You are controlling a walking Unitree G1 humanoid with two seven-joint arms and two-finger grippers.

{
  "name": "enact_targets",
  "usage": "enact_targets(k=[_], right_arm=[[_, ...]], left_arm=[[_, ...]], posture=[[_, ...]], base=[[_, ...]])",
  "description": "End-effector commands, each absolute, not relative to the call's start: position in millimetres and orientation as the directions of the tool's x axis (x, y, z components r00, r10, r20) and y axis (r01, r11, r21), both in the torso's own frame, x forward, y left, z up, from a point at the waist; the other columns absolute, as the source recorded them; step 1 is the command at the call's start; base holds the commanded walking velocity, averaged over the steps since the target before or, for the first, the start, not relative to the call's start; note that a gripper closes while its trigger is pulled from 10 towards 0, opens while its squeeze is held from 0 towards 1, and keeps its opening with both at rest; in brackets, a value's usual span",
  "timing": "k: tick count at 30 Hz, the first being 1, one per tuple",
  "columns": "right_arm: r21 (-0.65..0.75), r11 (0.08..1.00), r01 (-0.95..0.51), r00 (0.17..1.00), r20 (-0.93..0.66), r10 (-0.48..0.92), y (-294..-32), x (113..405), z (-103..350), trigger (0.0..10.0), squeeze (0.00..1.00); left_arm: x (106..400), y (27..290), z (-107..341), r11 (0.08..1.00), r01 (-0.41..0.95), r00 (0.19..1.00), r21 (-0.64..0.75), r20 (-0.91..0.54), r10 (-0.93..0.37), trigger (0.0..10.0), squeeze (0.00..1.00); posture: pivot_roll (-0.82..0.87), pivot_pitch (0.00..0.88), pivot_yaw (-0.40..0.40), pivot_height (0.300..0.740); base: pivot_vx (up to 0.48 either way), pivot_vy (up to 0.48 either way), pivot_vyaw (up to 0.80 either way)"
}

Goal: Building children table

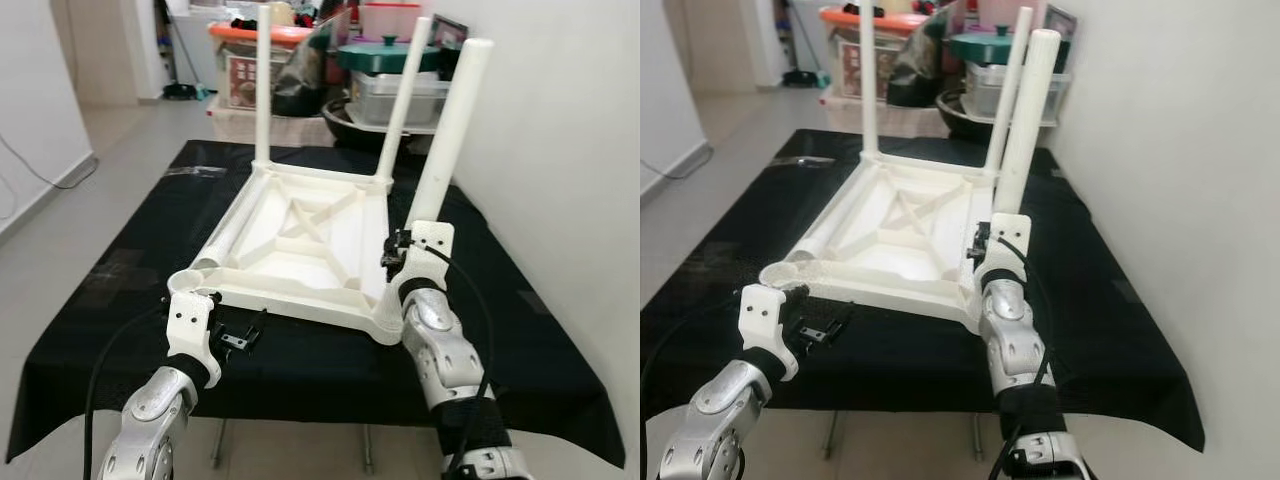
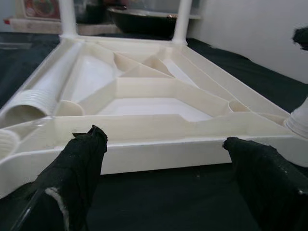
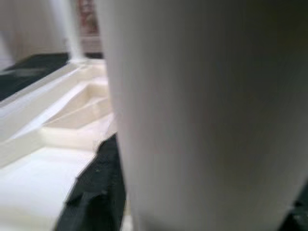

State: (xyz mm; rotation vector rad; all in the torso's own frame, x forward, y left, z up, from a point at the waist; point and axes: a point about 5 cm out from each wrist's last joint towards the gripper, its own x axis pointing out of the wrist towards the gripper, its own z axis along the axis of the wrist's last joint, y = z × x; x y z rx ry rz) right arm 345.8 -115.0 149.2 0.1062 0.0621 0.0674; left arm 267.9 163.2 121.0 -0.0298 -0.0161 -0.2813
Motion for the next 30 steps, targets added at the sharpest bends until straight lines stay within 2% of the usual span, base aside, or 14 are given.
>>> enact_targets(k=[1, 2, 3, 4, 10, 12, 19, 20, 22, 23, 24, 25, 26, 30], right_arm=[[0.171, 0.971, -0.165, 0.981, -0.068, 0.179, -102.0, 348.9, 152.8, 10.0, 1.0], [0.196, 0.951, -0.24, 0.966, -0.05, 0.254, -100.3, 352.7, 158.8, 10.0, 0.82], [0.206, 0.935, -0.29, 0.952, -0.035, 0.303, -99.7, 354.8, 162.8, 10.0, 0.13], [0.22, 0.903, -0.368, 0.926, 0.003, 0.377, -99.6, 358.2, 169.4, 10.0, 0.04], [0.204, 0.78, -0.592, 0.806, 0.115, 0.581, -93.8, 360.1, 192.6, 10.0, 0.0], [0.154, 0.623, -0.767, 0.642, 0.155, 0.751, -81.9, 351.8, 196.8, 10.0, 0.0], [0.039, 0.388, -0.921, 0.39, 0.086, 0.917, -46.0, 331.3, 178.7, 9.1, 0.0], [0.02, 0.376, -0.926, 0.377, 0.066, 0.924, -40.0, 330.6, 175.2, 3.9, 0.0], [0.02, 0.376, -0.926, 0.377, 0.066, 0.924, -40.0, 330.6, 175.2, 3.9, 0.0], [0.015, 0.399, -0.917, 0.399, 0.044, 0.916, -36.5, 332.8, 171.8, 0.9, 0.0], [0.015, 0.399, -0.917, 0.399, 0.044, 0.916, -36.5, 332.8, 171.8, 0.9, 0.0], [0.039, 0.532, -0.846, 0.532, -0.006, 0.847, -37.3, 343.2, 163.3, 0.0, 0.0], [0.039, 0.532, -0.846, 0.532, -0.006, 0.847, -37.3, 343.2, 163.3, 0.0, 0.0], [0.085, 0.791, -0.606, 0.782, -0.117, 0.612, -51.6, 359.6, 147.3, 0.0, 0.0]], left_arm=[[267.9, 162.3, 117.6, 0.957, 0.288, 0.958, -0.037, 0.002, -0.288, 10.0, 0.0], [268.1, 162.5, 117.6, 0.957, 0.286, 0.958, -0.037, 0.002, -0.286, 10.0, 0.0], [268.3, 162.6, 117.6, 0.958, 0.285, 0.959, -0.038, 0.002, -0.285, 10.0, 0.0], [268.6, 162.4, 116.6, 0.958, 0.284, 0.959, -0.038, 0.001, -0.284, 10.0, 0.0], [269.4, 160.0, 116.6, 0.957, 0.287, 0.958, -0.036, 0.0, -0.287, 10.0, 0.0], [268.4, 161.7, 116.6, 0.959, 0.281, 0.96, -0.033, 0.001, -0.282, 10.0, 0.0], [267.1, 163.1, 118.2, 0.961, 0.273, 0.962, -0.035, 0.006, -0.273, 10.0, 0.0], [266.7, 163.4, 118.3, 0.962, 0.273, 0.962, -0.034, 0.006, -0.273, 10.0, 0.0], [266.7, 163.4, 118.3, 0.962, 0.273, 0.962, -0.034, 0.006, -0.273, 10.0, 0.0], [266.6, 163.7, 117.9, 0.962, 0.273, 0.962, -0.033, 0.004, -0.273, 10.0, 0.0], [266.6, 163.7, 117.9, 0.962, 0.273, 0.962, -0.033, 0.004, -0.273, 10.0, 0.0], [266.9, 163.8, 117.1, 0.961, 0.273, 0.962, -0.032, 0.001, -0.273, 10.0, 0.0], [266.9, 163.8, 117.1, 0.961, 0.273, 0.962, -0.032, 0.001, -0.273, 10.0, 0.0], [267.8, 163.4, 118.1, 0.96, 0.277, 0.961, -0.033, 0.002, -0.277, 10.0, 0.0]], posture=[[0.07, 0.0, -0.072, 0.74], [0.07, 0.0, -0.075, 0.74], [0.07, 0.0, -0.075, 0.74], [0.07, 0.0, -0.075, 0.74], [0.08, 0.0, -0.083, 0.74], [0.09, 0.0, -0.084, 0.74], [0.11, 0.0, -0.096, 0.74], [0.11, 0.0, -0.092, 0.74], [0.11, 0.0, -0.092, 0.74], [0.11, 0.0, -0.091, 0.74], [0.11, 0.0, -0.091, 0.74], [0.1, 0.0, -0.089, 0.74], [0.1, 0.0, -0.089, 0.74], [0.09, 0.0, -0.087, 0.74]], base=[[0.0, 0.0, 0.0], [0.0, 0.0, 0.0], [0.0, 0.0, 0.0], [0.0, 0.0, 0.0], [0.0, 0.0, 0.0], [0.0, 0.0, 0.0], [0.0, 0.0, 0.0], [0.0, 0.0, 0.0], [0.0, 0.0, 0.0], [0.0, 0.0, 0.0], [0.0, 0.0, 0.0], [0.0, 0.0, 0.0], [0.0, 0.0, 0.0], [0.0, 0.0, 0.0]])
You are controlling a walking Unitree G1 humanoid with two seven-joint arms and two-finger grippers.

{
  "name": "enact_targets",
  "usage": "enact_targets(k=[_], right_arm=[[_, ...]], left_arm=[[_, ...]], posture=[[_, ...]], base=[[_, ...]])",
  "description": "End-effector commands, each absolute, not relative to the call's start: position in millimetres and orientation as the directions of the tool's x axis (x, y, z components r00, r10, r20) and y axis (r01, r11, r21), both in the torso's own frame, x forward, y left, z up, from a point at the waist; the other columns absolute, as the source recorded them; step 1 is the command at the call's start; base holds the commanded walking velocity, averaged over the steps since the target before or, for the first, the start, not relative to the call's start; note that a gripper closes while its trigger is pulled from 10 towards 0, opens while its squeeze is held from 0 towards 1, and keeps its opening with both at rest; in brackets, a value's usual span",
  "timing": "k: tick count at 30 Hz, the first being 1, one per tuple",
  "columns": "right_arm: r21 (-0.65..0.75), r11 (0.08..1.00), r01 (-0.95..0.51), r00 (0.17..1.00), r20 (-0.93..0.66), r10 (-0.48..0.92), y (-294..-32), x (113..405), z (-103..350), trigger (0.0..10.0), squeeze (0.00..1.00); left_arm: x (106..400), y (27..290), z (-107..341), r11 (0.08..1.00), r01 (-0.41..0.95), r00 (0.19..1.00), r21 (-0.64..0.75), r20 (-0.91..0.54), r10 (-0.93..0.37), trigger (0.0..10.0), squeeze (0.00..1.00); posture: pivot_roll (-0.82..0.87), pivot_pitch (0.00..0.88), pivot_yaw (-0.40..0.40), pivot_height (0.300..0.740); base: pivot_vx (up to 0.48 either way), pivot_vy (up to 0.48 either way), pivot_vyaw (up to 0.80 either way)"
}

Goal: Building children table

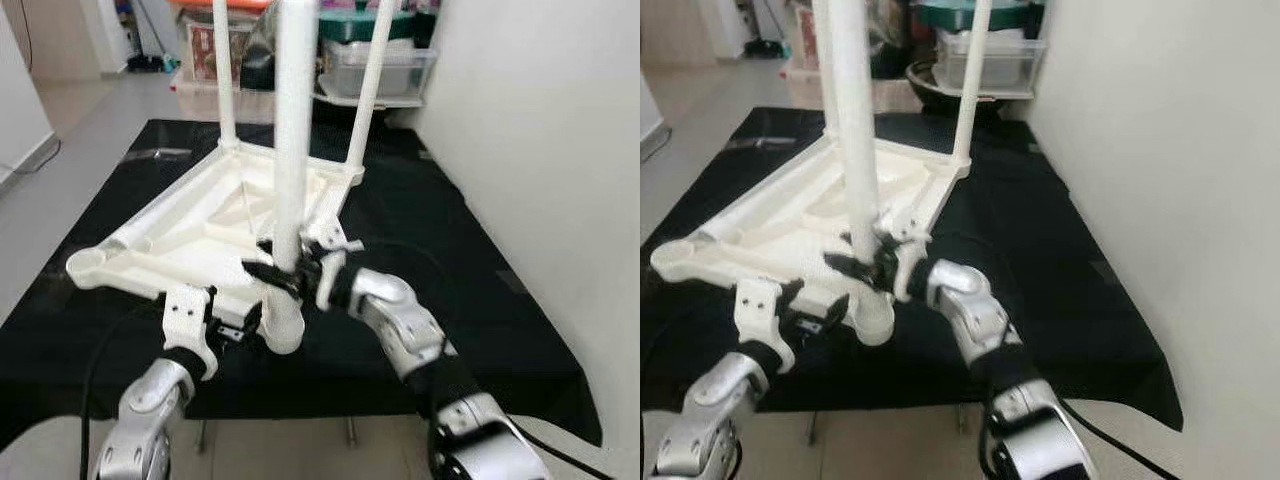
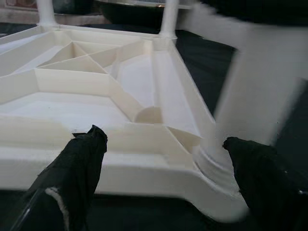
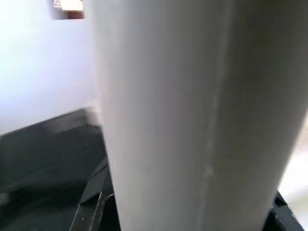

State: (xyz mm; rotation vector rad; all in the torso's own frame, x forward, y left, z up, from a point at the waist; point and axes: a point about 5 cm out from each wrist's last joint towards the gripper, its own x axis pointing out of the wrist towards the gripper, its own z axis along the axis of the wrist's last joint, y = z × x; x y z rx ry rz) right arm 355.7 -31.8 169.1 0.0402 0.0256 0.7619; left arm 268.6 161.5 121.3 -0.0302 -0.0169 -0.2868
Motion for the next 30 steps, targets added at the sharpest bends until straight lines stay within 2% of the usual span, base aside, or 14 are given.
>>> enact_targets(k=[1, 2, 4, 5, 6, 12, 13, 15, 16, 24, 25, 27, 28, 30], right_arm=[[0.079, 0.909, -0.41, 0.888, -0.194, 0.417, -70.4, 366.5, 137.0, 0.0, 0.0], [0.079, 0.909, -0.41, 0.888, -0.194, 0.417, -70.4, 366.5, 137.0, 0.0, 0.0], [0.049, 0.995, 0.086, 0.952, -0.297, -0.068, -126.9, 365.8, 114.5, 0.0, 0.0], [0.049, 0.995, 0.086, 0.952, -0.297, -0.068, -126.9, 365.8, 114.5, 0.0, 0.0], [0.01, 0.964, 0.267, 0.914, -0.32, -0.25, -150.1, 357.7, 105.4, 0.0, 0.0], [-0.028, 0.947, 0.32, 0.911, -0.266, -0.316, -158.7, 343.0, 109.4, 0.0, 0.0], [-0.026, 0.968, 0.249, 0.932, -0.264, -0.247, -148.6, 341.8, 112.6, 10.0, 0.0], [-0.006, 0.988, 0.157, 0.964, -0.217, -0.155, -137.7, 343.4, 121.9, 10.0, 0.0], [0.04, 0.996, 0.081, 0.98, -0.184, -0.072, -130.4, 348.0, 131.1, 10.0, 1.0], [0.094, 0.992, -0.086, 0.995, -0.048, 0.091, -126.8, 369.4, 170.4, 10.0, 0.93], [0.122, 0.975, -0.186, 0.982, 0.014, 0.186, -127.5, 378.3, 188.9, 10.0, 0.0], [0.092, 0.868, -0.488, 0.869, 0.144, 0.473, -129.6, 384.9, 223.4, 10.0, 0.0], [0.092, 0.868, -0.488, 0.869, 0.144, 0.473, -129.6, 384.9, 223.4, 10.0, 0.0], [-0.005, 0.689, -0.724, 0.682, 0.141, 0.718, -126.2, 373.8, 230.1, 10.0, 0.0]], left_arm=[[267.6, 163.2, 118.2, 0.96, 0.279, 0.96, -0.036, 0.003, -0.279, 10.0, 0.0], [267.6, 163.2, 118.2, 0.96, 0.279, 0.96, -0.036, 0.003, -0.279, 10.0, 0.0], [266.9, 162.4, 115.3, 0.959, 0.281, 0.96, -0.036, -0.003, -0.281, 10.0, 0.0], [266.9, 162.4, 115.3, 0.959, 0.281, 0.96, -0.036, -0.003, -0.281, 10.0, 0.0], [267.1, 161.7, 114.5, 0.959, 0.282, 0.959, -0.037, -0.005, -0.282, 10.0, 0.0], [268.8, 159.9, 116.0, 0.957, 0.288, 0.957, -0.039, -0.001, -0.289, 10.0, 0.0], [270.1, 159.1, 116.0, 0.955, 0.293, 0.956, -0.038, -0.001, -0.293, 10.0, 0.0], [271.5, 158.5, 116.4, 0.954, 0.297, 0.955, -0.037, -0.001, -0.298, 10.0, 0.0], [273.2, 158.0, 117.9, 0.952, 0.302, 0.953, -0.037, 0.003, -0.303, 10.0, 0.0], [274.9, 158.0, 119.2, 0.952, 0.305, 0.952, -0.036, 0.008, -0.304, 10.0, 0.0], [275.1, 158.1, 118.6, 0.953, 0.301, 0.954, -0.035, 0.008, -0.301, 10.0, 0.0], [274.0, 157.6, 118.8, 0.954, 0.298, 0.955, -0.037, 0.011, -0.297, 10.0, 0.0], [274.0, 157.6, 118.8, 0.954, 0.298, 0.955, -0.037, 0.011, -0.297, 10.0, 0.0], [272.8, 157.7, 118.4, 0.954, 0.299, 0.954, -0.036, 0.012, -0.299, 10.0, 0.0]], posture=[[0.09, 0.0, -0.085, 0.74], [0.09, 0.0, -0.085, 0.74], [0.08, 0.0, -0.081, 0.74], [0.08, 0.0, -0.081, 0.74], [0.08, 0.0, -0.081, 0.74], [0.06, 0.0, -0.068, 0.74], [0.06, 0.0, -0.061, 0.74], [0.06, 0.0, -0.06, 0.74], [0.06, 0.0, -0.059, 0.74], [0.06, 0.0, -0.067, 0.74], [0.07, 0.0, -0.069, 0.74], [0.07, 0.0, -0.076, 0.74], [0.07, 0.0, -0.076, 0.74], [0.07, 0.0, -0.078, 0.74]], base=[[0.0, 0.0, 0.0], [0.0, 0.0, 0.0], [0.0, 0.0, 0.0], [0.0, 0.0, 0.0], [0.0, 0.0, 0.0], [0.0, 0.0, 0.0], [0.0, 0.0, 0.0], [0.0, 0.0, 0.0], [0.0, 0.0, 0.0], [0.0, 0.0, 0.0], [0.0, 0.0, 0.0], [0.0, 0.0, 0.0], [0.0, 0.0, 0.0], [0.0, 0.0, 0.0]])
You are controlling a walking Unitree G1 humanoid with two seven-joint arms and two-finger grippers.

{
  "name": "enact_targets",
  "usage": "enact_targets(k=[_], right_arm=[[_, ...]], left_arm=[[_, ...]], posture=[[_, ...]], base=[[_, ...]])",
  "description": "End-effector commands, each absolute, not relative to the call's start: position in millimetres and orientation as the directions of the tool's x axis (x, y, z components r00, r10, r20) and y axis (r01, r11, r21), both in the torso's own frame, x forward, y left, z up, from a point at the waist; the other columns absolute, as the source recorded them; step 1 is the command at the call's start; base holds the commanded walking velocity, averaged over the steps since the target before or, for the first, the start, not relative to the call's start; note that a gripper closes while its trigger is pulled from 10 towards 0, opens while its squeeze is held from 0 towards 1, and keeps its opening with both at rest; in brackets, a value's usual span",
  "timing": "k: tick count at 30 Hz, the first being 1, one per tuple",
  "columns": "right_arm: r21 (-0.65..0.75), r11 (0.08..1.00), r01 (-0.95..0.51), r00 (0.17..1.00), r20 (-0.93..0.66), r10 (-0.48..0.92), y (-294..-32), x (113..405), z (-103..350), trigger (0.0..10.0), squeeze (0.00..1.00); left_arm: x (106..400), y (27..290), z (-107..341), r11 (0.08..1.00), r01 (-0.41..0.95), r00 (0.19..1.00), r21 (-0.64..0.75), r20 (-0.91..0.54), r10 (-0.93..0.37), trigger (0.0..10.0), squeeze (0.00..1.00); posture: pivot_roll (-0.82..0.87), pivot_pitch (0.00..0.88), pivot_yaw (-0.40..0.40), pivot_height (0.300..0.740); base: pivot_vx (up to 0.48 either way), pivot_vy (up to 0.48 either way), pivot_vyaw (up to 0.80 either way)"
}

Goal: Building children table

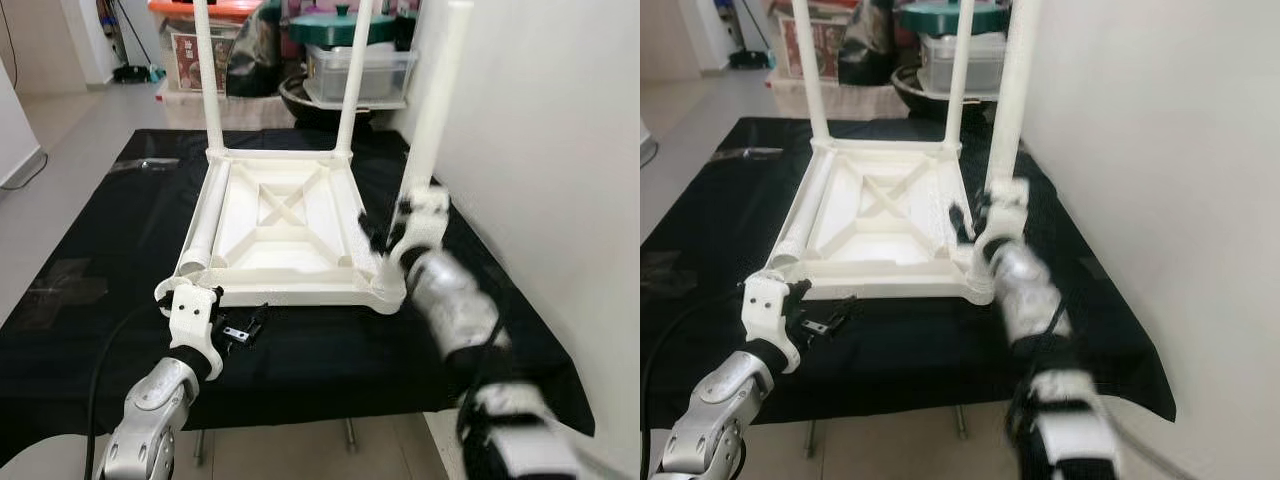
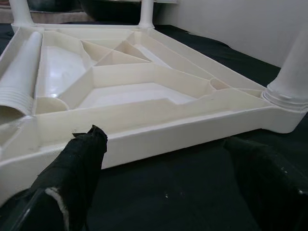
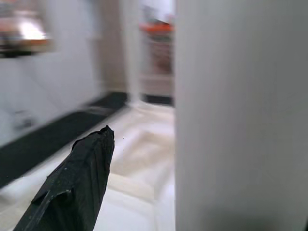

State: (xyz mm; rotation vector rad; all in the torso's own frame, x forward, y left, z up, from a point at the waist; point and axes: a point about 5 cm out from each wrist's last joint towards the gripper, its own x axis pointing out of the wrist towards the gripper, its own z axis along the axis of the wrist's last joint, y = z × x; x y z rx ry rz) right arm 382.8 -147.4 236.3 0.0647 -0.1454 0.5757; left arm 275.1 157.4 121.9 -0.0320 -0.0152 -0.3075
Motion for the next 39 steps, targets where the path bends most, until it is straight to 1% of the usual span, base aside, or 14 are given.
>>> enact_targets(k=[1, 8, 9, 10, 16, 18, 21, 23, 24, 28, 29, 34, 35, 39], right_arm=[[-0.005, 0.689, -0.724, 0.682, 0.141, 0.718, -126.2, 373.8, 230.1, 10.0, 0.0], [-0.054, 0.397, -0.916, 0.394, 0.057, 0.917, -95.1, 347.0, 203.3, 7.9, 0.0], [-0.051, 0.364, -0.93, 0.361, 0.062, 0.931, -84.3, 342.1, 197.6, 2.0, 0.0], [-0.043, 0.446, -0.894, 0.445, 0.032, 0.895, -77.8, 347.1, 188.0, 0.0, 0.0], [-0.003, 0.979, -0.202, 0.956, -0.217, 0.197, -122.6, 388.5, 147.5, 0.0, 0.0], [-0.025, 0.954, 0.297, 0.922, -0.253, -0.294, -177.2, 377.3, 129.4, 0.0, 0.0], [-0.037, 0.922, 0.386, 0.889, -0.252, -0.382, -188.5, 360.4, 119.8, 0.0, 0.0], [-0.016, 0.936, 0.353, 0.903, -0.255, -0.345, -181.6, 354.9, 117.9, 1.3, 0.0], [0.011, 0.961, 0.277, 0.936, -0.23, -0.267, -167.8, 351.1, 121.8, 10.0, 0.0], [0.075, 0.986, 0.151, 0.981, -0.135, -0.14, -142.3, 349.1, 137.2, 10.0, 0.0], [0.123, 0.991, 0.057, 0.998, -0.026, -0.054, -129.4, 350.4, 156.4, 10.0, 1.0], [0.201, 0.967, -0.154, 0.985, 0.11, 0.134, -111.8, 359.6, 195.2, 10.0, 1.0], [0.227, 0.881, -0.416, 0.908, 0.153, 0.389, -106.4, 364.8, 220.5, 10.0, 0.0], [0.069, 0.734, -0.675, 0.729, 0.215, 0.65, -113.9, 361.8, 248.4, 10.0, 0.0]], left_arm=[[272.8, 157.7, 118.4, 0.954, 0.299, 0.954, -0.036, 0.012, -0.299, 10.0, 0.0], [273.5, 156.1, 118.1, 0.953, 0.299, 0.954, -0.041, 0.014, -0.299, 10.0, 0.0], [273.1, 154.9, 118.6, 0.953, 0.3, 0.954, -0.043, 0.016, -0.3, 10.0, 0.0], [272.0, 154.3, 117.4, 0.953, 0.3, 0.954, -0.043, 0.013, -0.3, 10.0, 0.0], [269.9, 159.0, 116.8, 0.956, 0.29, 0.957, -0.042, 0.008, -0.29, 10.0, 0.0], [269.3, 160.7, 115.8, 0.957, 0.286, 0.958, -0.041, 0.004, -0.286, 10.0, 0.0], [269.4, 160.1, 115.1, 0.957, 0.286, 0.958, -0.041, 0.001, -0.286, 10.0, 0.0], [269.8, 159.4, 115.3, 0.957, 0.288, 0.957, -0.044, 0.002, -0.289, 10.0, 0.0], [270.3, 158.1, 115.3, 0.955, 0.292, 0.956, -0.045, 0.002, -0.292, 10.0, 0.0], [270.8, 156.3, 115.2, 0.953, 0.299, 0.954, -0.047, 0.002, -0.3, 10.0, 0.0], [271.4, 155.7, 115.7, 0.952, 0.304, 0.953, -0.047, 0.002, -0.304, 10.0, 0.0], [273.2, 156.0, 116.3, 0.951, 0.307, 0.952, -0.044, 0.004, -0.307, 10.0, 0.0], [274.7, 157.6, 118.6, 0.953, 0.301, 0.954, -0.044, 0.012, -0.301, 10.0, 0.0], [274.7, 159.0, 118.8, 0.954, 0.296, 0.955, -0.043, 0.015, -0.296, 10.0, 0.0]], posture=[[0.07, 0.0, -0.078, 0.74], [0.08, 0.0, -0.085, 0.74], [0.08, 0.0, -0.085, 0.74], [0.08, 0.0, -0.087, 0.74], [0.08, 0.0, -0.088, 0.74], [0.07, 0.0, -0.088, 0.74], [0.08, 0.0, -0.085, 0.74], [0.06, 0.0, -0.077, 0.74], [0.06, 0.0, -0.074, 0.74], [0.05, 0.0, -0.065, 0.74], [0.05, 0.0, -0.065, 0.74], [0.05, 0.0, -0.067, 0.74], [0.06, 0.0, -0.072, 0.74], [0.06, 0.0, -0.071, 0.74]], base=[[0.0, 0.0, 0.0], [0.0, 0.0, 0.0], [0.0, 0.0, 0.0], [0.0, 0.0, 0.0], [0.0, 0.0, 0.0], [0.0, 0.0, 0.0], [0.0, 0.0, 0.0], [0.0, 0.0, 0.0], [0.0, 0.0, 0.0], [0.0, 0.0, 0.0], [0.0, 0.0, 0.0], [0.0, 0.0, 0.0], [0.0, 0.0, 0.0], [0.0, 0.0, 0.0]])
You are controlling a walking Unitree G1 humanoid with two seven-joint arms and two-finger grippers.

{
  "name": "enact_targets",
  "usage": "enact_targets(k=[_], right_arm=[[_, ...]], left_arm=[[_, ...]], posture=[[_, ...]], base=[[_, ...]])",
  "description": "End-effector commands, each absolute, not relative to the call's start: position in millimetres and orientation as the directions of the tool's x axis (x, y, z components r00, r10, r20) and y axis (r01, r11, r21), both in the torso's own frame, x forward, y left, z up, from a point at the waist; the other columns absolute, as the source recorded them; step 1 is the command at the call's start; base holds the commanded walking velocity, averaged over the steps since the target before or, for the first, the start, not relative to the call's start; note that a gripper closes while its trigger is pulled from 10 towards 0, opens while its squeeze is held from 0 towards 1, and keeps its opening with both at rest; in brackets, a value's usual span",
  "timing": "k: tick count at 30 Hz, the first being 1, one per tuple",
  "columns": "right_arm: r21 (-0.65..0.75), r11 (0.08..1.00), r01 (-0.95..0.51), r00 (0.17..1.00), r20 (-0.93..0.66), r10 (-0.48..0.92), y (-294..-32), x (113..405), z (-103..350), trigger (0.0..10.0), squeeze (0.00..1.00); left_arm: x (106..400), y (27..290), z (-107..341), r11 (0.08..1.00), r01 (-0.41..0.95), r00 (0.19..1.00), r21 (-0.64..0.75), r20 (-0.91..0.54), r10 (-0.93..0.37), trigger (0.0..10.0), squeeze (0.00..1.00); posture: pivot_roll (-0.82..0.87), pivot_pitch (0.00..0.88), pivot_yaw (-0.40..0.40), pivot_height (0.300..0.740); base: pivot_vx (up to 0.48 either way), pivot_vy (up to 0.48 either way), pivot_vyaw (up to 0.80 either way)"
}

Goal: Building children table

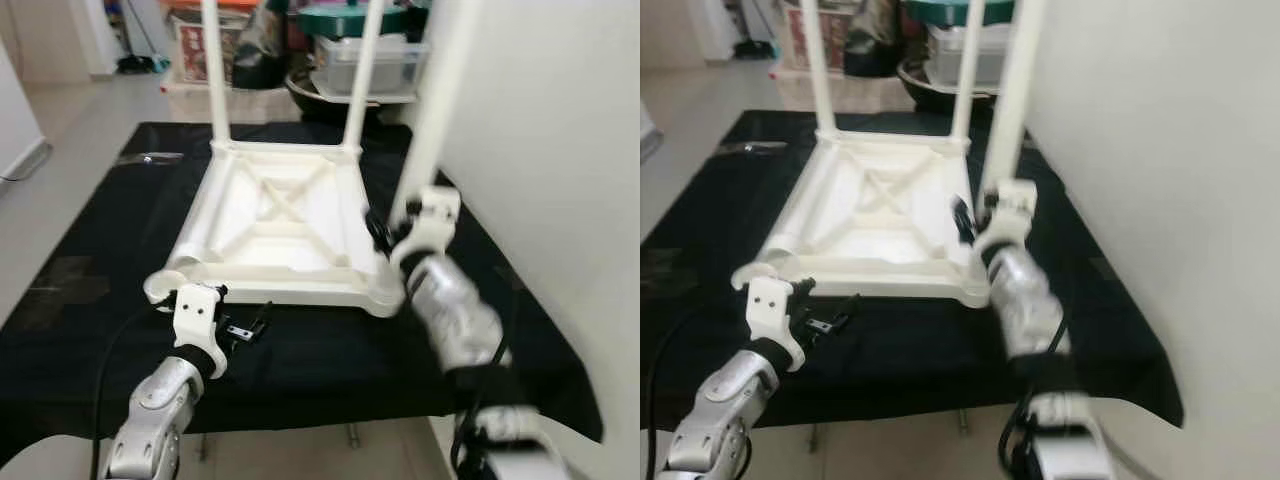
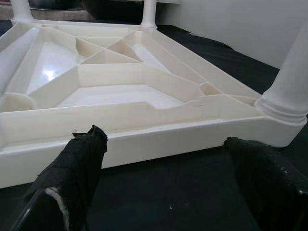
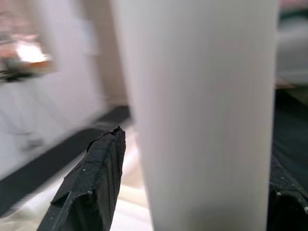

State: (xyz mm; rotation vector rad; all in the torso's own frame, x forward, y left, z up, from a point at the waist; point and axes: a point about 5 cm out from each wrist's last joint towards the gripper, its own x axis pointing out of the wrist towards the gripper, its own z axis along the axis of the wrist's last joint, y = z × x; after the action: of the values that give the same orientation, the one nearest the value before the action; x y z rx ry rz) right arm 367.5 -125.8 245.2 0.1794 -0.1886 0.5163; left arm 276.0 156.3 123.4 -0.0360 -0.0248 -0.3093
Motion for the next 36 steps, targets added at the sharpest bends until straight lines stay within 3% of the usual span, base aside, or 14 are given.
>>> enact_targets(k=[1, 10, 11, 12, 16, 18, 24, 25, 27, 28, 29, 30, 35, 36], right_arm=[[0.069, 0.734, -0.675, 0.729, 0.215, 0.65, -113.9, 361.8, 248.4, 10.0, 0.0], [-0.035, 0.423, -0.906, 0.419, 0.071, 0.905, -91.3, 346.9, 208.5, 10.0, 0.0], [-0.038, 0.424, -0.905, 0.421, 0.061, 0.905, -85.4, 346.5, 203.9, 2.5, 0.0], [-0.019, 0.567, -0.824, 0.566, 0.035, 0.824, -82.8, 359.2, 197.5, 0.0, 0.0], [0.018, 0.859, -0.512, 0.854, -0.095, 0.511, -91.9, 385.2, 180.8, 0.0, 0.0], [0.05, 0.998, -0.031, 0.973, -0.225, 0.041, -135.7, 392.4, 158.0, 0.0, 0.0], [0.077, 0.883, 0.462, 0.857, -0.297, -0.422, -193.6, 367.8, 132.9, 0.0, 0.0], [0.133, 0.899, 0.417, 0.884, -0.289, -0.367, -183.6, 364.4, 134.5, 10.0, 0.0], [0.222, 0.932, 0.287, 0.944, -0.23, -0.236, -161.8, 363.3, 143.8, 10.0, 0.0], [0.265, 0.946, 0.188, 0.979, -0.124, -0.16, -150.0, 362.2, 159.3, 10.0, 0.39], [0.282, 0.951, 0.125, 0.992, -0.049, -0.116, -143.4, 360.6, 169.8, 10.0, 0.39], [0.288, 0.957, 0.023, 1.0, 0.013, -0.028, -134.8, 361.2, 180.1, 10.0, 1.0], [0.33, 0.91, -0.25, 0.968, 0.109, 0.226, -117.0, 371.1, 206.8, 10.0, 1.0], [0.342, 0.855, -0.39, 0.921, 0.163, 0.354, -113.1, 372.8, 220.2, 10.0, 0.0]], left_arm=[[274.7, 159.0, 118.8, 0.954, 0.296, 0.955, -0.043, 0.015, -0.296, 10.0, 0.0], [274.5, 157.2, 119.7, 0.954, 0.297, 0.955, -0.044, 0.019, -0.297, 10.0, 0.0], [274.0, 158.2, 120.2, 0.955, 0.294, 0.956, -0.046, 0.021, -0.294, 10.0, 0.0], [272.6, 159.7, 118.9, 0.956, 0.291, 0.957, -0.043, 0.015, -0.29, 10.0, 0.0], [270.8, 161.9, 117.4, 0.958, 0.285, 0.959, -0.041, 0.009, -0.284, 10.0, 0.0], [269.4, 161.5, 117.7, 0.957, 0.288, 0.958, -0.041, 0.008, -0.288, 10.0, 0.0], [269.8, 162.2, 117.6, 0.956, 0.29, 0.957, -0.039, 0.005, -0.29, 10.0, 0.0], [270.2, 161.9, 118.3, 0.956, 0.292, 0.956, -0.039, 0.006, -0.292, 10.0, 0.0], [269.9, 160.6, 118.9, 0.954, 0.299, 0.954, -0.041, 0.007, -0.298, 10.0, 0.0], [269.0, 158.6, 118.2, 0.95, 0.309, 0.951, -0.041, 0.004, -0.309, 10.0, 0.0], [268.4, 157.4, 117.6, 0.948, 0.316, 0.949, -0.041, 0.001, -0.317, 10.0, 0.0], [268.3, 156.3, 116.6, 0.946, 0.321, 0.947, -0.042, -0.001, -0.322, 10.0, 0.0], [271.5, 156.6, 117.5, 0.947, 0.318, 0.948, -0.042, 0.004, -0.318, 10.0, 0.0], [273.1, 157.1, 119.0, 0.948, 0.316, 0.949, -0.041, 0.009, -0.316, 10.0, 0.0]], posture=[[0.06, 0.0, -0.071, 0.74], [0.08, 0.0, -0.088, 0.74], [0.09, 0.0, -0.087, 0.74], [0.09, 0.0, -0.091, 0.74], [0.09, 0.0, -0.087, 0.74], [0.09, 0.0, -0.083, 0.74], [0.09, 0.0, -0.079, 0.74], [0.08, 0.0, -0.072, 0.74], [0.07, 0.0, -0.069, 0.74], [0.07, 0.0, -0.063, 0.74], [0.07, 0.0, -0.063, 0.74], [0.07, 0.0, -0.063, 0.74], [0.07, 0.0, -0.065, 0.74], [0.07, 0.0, -0.064, 0.74]], base=[[0.0, 0.0, 0.0], [0.0, 0.0, 0.0], [0.0, 0.0, 0.0], [0.0, 0.0, 0.0], [0.0, 0.0, 0.0], [0.0, 0.0, 0.0], [0.0, 0.0, 0.0], [0.0, 0.0, 0.0], [0.0, 0.0, 0.0], [0.0, 0.0, 0.0], [0.0, 0.0, 0.0], [0.0, 0.0, 0.0], [0.0, 0.0, 0.0], [0.0, 0.0, 0.0]])
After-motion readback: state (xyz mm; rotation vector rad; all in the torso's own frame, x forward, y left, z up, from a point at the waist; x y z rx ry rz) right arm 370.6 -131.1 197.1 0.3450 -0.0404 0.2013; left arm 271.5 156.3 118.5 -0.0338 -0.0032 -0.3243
